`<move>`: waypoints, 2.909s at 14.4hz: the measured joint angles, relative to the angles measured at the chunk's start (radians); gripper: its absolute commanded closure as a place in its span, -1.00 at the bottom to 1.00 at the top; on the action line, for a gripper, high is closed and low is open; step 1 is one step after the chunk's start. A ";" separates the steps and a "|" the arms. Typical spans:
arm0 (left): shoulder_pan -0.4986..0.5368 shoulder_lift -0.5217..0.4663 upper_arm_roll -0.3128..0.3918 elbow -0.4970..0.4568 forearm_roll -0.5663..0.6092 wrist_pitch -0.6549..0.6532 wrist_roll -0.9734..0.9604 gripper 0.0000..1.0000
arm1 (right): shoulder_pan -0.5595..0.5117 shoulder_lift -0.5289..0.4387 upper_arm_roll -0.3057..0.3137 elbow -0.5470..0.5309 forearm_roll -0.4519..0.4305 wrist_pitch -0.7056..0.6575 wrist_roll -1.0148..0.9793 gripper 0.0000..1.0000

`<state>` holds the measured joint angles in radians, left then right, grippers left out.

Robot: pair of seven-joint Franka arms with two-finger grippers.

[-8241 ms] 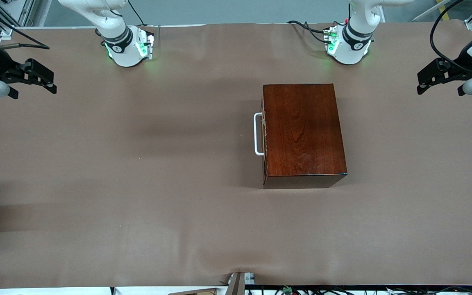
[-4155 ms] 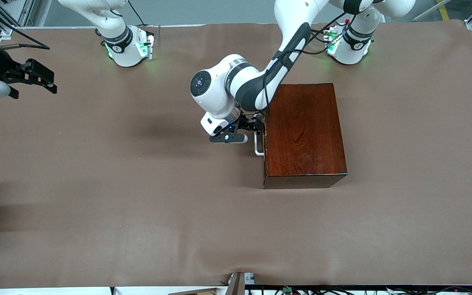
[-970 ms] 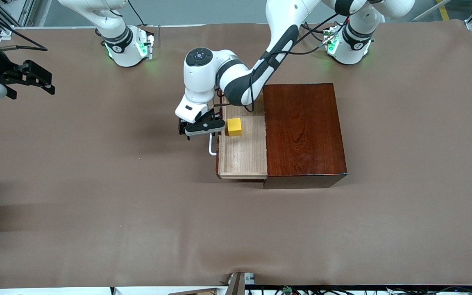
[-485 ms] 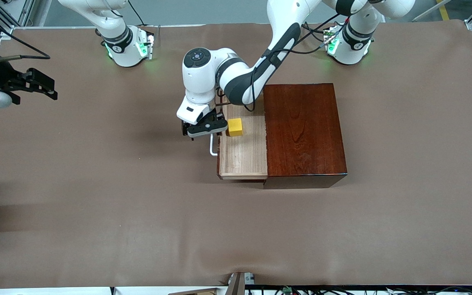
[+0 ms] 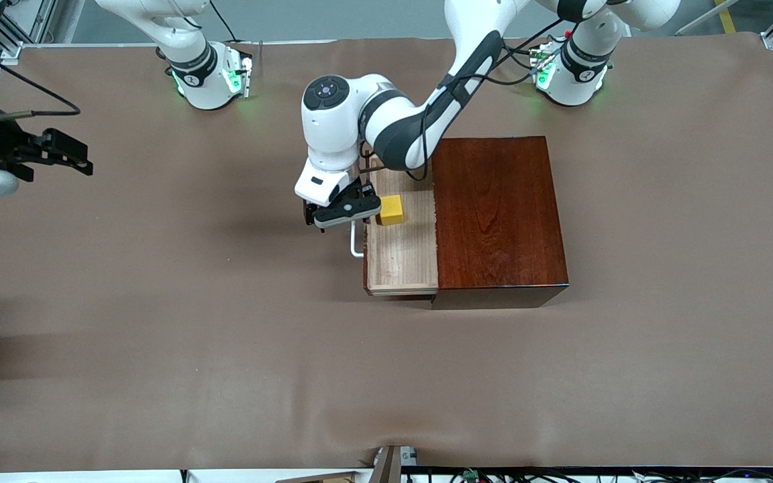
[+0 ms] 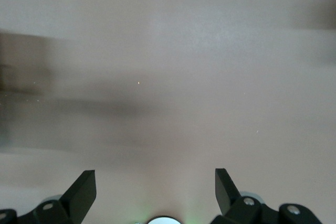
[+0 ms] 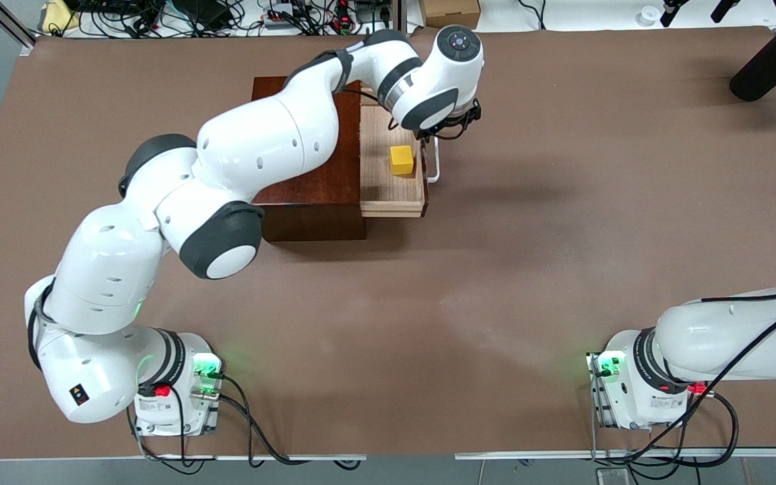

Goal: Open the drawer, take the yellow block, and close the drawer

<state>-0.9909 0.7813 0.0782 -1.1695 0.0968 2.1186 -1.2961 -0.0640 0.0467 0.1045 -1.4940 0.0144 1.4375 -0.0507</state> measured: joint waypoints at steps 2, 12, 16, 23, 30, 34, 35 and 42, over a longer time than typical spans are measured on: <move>-0.001 -0.010 -0.001 0.002 0.000 -0.002 0.000 -1.00 | 0.000 0.020 0.000 0.016 0.001 0.003 0.000 -1.00; 0.120 -0.307 0.015 0.013 0.030 -0.373 0.196 -1.00 | 0.041 0.041 0.024 0.043 0.044 0.002 0.241 -1.00; 0.212 -0.398 0.014 0.007 0.030 -0.515 0.307 -1.00 | 0.098 0.056 0.025 0.043 0.079 0.002 0.390 -1.00; 0.465 -0.537 0.013 -0.003 0.005 -0.679 0.618 -1.00 | 0.217 0.082 0.028 0.043 0.087 0.045 0.631 -1.00; 0.642 -0.612 0.011 -0.060 0.001 -0.685 0.848 -1.00 | 0.374 0.127 0.030 0.043 0.089 0.117 0.953 -1.00; 0.705 -0.624 0.010 -0.081 0.001 -0.685 0.949 -1.00 | 0.456 0.162 0.030 0.043 0.088 0.153 1.165 -1.00; 0.713 -0.625 0.011 -0.083 0.001 -0.685 0.963 -1.00 | 0.474 0.173 0.030 0.043 0.088 0.168 1.223 -1.00; 0.768 -0.659 0.010 -0.139 0.001 -0.680 1.063 -1.00 | 0.592 0.243 0.030 0.043 0.088 0.276 1.583 -1.00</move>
<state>-0.2229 0.1221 0.0880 -1.3087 0.0976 1.4381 -0.2333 0.5278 0.2899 0.1347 -1.4514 0.1027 1.7139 1.5324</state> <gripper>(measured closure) 0.000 0.000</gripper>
